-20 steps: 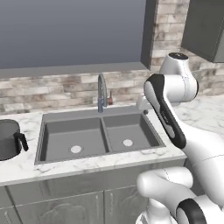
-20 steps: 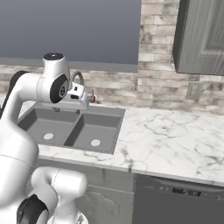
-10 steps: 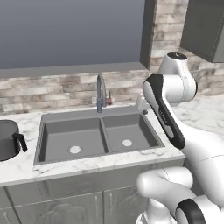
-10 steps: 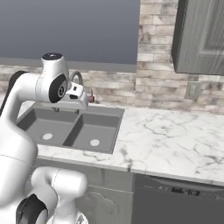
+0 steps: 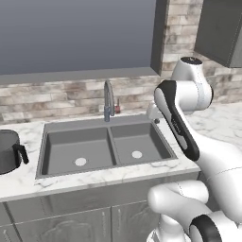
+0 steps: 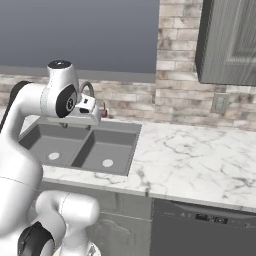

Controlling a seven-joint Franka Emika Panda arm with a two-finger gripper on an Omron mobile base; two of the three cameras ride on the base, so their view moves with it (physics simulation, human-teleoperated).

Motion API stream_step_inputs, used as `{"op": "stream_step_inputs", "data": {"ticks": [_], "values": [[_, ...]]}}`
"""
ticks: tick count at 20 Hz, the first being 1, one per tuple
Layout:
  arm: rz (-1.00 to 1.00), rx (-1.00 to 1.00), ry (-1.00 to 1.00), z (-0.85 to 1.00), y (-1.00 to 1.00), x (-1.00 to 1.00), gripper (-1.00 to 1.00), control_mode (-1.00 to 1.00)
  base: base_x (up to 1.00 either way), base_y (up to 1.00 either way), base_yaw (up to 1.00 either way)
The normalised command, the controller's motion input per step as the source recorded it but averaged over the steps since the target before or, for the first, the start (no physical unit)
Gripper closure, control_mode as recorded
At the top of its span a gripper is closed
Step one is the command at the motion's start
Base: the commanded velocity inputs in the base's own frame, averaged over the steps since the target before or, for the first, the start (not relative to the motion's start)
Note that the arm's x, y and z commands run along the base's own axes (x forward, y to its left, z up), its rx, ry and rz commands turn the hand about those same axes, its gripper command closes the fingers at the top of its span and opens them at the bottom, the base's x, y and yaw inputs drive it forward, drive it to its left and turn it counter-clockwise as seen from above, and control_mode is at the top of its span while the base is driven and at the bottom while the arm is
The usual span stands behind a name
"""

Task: Turn on the sink faucet and place the jug under the water for a few seconds to fill it up.

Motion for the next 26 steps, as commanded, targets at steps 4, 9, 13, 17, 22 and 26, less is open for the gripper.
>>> {"op": "stream_step_inputs", "data": {"ticks": [4, 9, 13, 17, 22, 26], "values": [[0.0, 0.0, 0.0, 0.0, 0.0, 0.0, -1.0, 1.0, 0.06, -0.18, 0.0], [0.0, 0.0, 0.0, 0.0, -0.16, 0.09, -1.0, -1.0, 0.0, 0.0, 0.0], [0.0, 0.0, 0.0, 0.0, -0.06, 0.26, -1.0, -1.0, 0.0, 0.0, 0.0], [0.0, 0.0, 0.0, -0.12, -0.07, 0.45, -1.0, -1.0, 0.0, 0.0, 0.0], [0.0, 0.01, 0.0, -0.19, -0.02, 0.51, -1.0, -1.0, 0.0, 0.0, 0.0], [0.0, 0.07, 0.0, -0.19, 0.0, 0.6, -1.0, -1.0, 0.0, 0.0, 0.0]]}}
